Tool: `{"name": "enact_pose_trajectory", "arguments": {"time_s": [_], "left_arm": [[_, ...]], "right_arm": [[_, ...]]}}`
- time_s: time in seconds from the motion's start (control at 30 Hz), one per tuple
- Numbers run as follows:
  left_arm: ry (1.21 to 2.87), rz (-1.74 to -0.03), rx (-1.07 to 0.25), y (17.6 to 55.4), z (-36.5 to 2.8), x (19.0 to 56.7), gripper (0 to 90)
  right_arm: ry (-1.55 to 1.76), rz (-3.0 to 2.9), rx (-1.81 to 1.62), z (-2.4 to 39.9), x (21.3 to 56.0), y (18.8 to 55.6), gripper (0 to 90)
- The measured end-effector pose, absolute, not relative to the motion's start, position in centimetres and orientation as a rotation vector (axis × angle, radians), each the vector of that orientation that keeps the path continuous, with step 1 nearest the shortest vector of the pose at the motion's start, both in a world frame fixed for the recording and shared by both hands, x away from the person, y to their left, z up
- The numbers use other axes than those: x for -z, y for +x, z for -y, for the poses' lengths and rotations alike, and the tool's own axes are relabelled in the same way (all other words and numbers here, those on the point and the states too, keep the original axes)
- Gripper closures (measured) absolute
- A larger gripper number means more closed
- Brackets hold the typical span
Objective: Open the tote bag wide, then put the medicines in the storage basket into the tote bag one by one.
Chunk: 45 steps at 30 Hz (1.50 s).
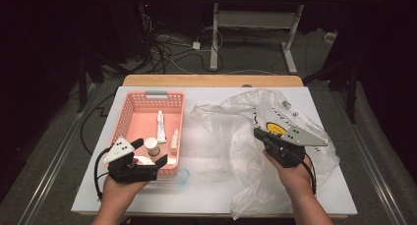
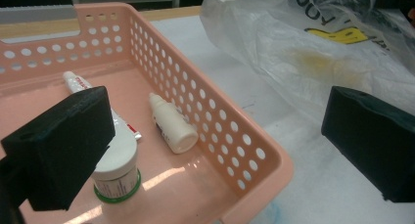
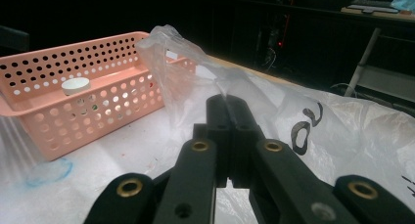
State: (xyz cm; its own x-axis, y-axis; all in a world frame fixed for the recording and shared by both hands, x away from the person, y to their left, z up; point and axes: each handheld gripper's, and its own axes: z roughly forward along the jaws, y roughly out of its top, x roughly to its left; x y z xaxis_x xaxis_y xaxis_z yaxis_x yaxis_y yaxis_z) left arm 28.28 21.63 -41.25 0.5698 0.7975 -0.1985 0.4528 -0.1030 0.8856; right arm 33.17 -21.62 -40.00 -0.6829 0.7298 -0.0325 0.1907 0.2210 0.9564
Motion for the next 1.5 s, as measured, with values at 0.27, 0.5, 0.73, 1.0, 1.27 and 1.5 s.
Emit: {"name": "enact_pose_trajectory", "arguments": {"time_s": [0.27,0.5,0.73,1.0,1.27,1.5], "left_arm": [[1.741,-1.019,-0.458,30.3,-21.5,39.9,0.0],[1.725,-1.033,-0.469,32.3,-21.5,38.8,0.0],[1.752,-1.078,-0.492,34.6,-21.2,38.3,0.0],[1.796,-1.189,-0.464,38.0,-21.7,39.5,1.1],[1.833,-1.284,-0.417,40.6,-21.9,40.7,6.5],[1.906,-1.358,-0.379,43.0,-21.9,41.8,14.0]], "right_arm": [[0.858,-2.018,-1.476,21.8,40.1,33.4,90.0],[0.844,-2.028,-1.468,21.6,40.3,33.3,90.0],[0.826,-2.037,-1.471,21.4,40.3,33.3,90.0],[0.816,-2.043,-1.476,21.5,40.2,33.3,90.0],[0.821,-2.044,-1.482,21.5,40.3,33.3,90.0],[0.813,-2.042,-1.482,21.6,40.2,33.3,90.0]]}}
